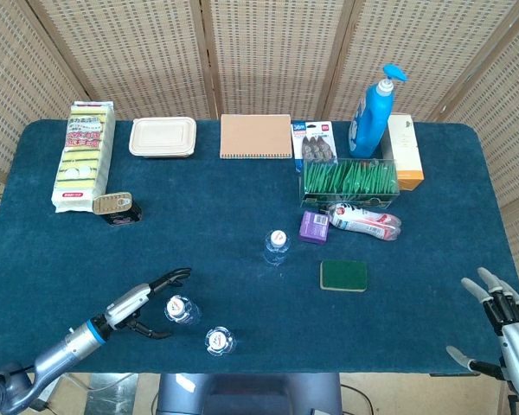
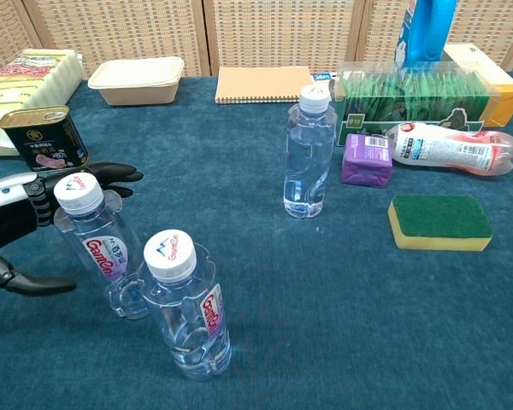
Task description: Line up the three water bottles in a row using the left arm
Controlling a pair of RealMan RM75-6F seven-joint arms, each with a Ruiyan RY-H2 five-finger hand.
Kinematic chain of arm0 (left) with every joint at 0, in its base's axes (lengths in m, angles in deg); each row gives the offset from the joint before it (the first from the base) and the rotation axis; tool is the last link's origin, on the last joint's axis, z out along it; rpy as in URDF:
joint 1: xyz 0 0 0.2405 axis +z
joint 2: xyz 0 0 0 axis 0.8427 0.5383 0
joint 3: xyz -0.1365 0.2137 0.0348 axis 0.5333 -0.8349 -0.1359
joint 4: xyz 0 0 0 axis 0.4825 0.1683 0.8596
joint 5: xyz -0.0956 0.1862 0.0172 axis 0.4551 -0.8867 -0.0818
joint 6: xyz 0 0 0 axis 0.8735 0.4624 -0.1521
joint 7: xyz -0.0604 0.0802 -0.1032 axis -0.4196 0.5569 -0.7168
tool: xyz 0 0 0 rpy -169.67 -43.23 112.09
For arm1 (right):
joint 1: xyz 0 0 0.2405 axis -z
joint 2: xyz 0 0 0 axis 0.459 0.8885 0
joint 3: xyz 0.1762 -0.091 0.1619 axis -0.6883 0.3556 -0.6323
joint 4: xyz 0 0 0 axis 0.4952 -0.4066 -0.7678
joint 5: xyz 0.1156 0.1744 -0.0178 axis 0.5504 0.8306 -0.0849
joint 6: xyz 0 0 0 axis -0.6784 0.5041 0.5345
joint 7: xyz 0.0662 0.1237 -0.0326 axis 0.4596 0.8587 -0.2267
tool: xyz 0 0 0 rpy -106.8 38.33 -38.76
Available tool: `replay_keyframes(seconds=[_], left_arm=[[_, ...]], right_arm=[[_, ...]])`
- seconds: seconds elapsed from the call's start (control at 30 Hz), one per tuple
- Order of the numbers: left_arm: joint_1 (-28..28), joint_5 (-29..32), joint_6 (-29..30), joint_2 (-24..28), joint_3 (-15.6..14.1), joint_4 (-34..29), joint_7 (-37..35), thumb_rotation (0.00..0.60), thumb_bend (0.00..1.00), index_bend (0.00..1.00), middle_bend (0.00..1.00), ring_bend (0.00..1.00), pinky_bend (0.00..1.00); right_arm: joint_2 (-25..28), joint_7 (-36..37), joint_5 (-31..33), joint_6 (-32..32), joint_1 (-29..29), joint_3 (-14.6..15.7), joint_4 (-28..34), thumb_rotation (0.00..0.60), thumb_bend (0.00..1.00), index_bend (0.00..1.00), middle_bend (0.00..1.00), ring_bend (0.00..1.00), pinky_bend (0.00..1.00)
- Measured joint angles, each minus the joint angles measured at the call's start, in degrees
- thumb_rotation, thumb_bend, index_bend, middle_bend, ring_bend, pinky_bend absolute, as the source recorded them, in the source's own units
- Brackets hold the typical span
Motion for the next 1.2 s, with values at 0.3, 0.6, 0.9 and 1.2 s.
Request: replay_keyframes(seconds=[0.3,0.6,0.9,1.2], left_arm=[[0.0,1.5,-2.7,-2.0,0.7,-0.8,1.8,0.6,0.4,0.31,0.32,0.17,0.39],[0.3,2.7,-2.7,-2.8,1.8,-2.0,4.1,0.6,0.41,0.39,0.4,0.18,0.39],[-0.7,4.2,-1.4,-1.1,5.3,-4.0,5.2,0.6,0.4,0.39,0.4,0.18,0.39],[-5.2,8.1,-6.8,0.3,11.1,-6.7,10.2,0.6,0.4,0.39,0.4,0.18,0.39]], right_arm=[[0.5,1.9,-0.1,0.7,0.1,0.0,-0.6,0.6,0.0,0.11,0.0,0.0,0.0],[0.7,2.8,-0.3,1.2,0.3,0.1,-1.0,0.6,0.0,0.11,0.0,0.0,0.0],[0.6,2.5,-0.7,1.0,0.2,0.2,-0.9,0.6,0.0,0.11,0.0,0.0,0.0],[0.7,2.5,-0.8,0.9,0.1,0.3,-0.7,0.6,0.0,0.11,0.0,0.0,0.0]])
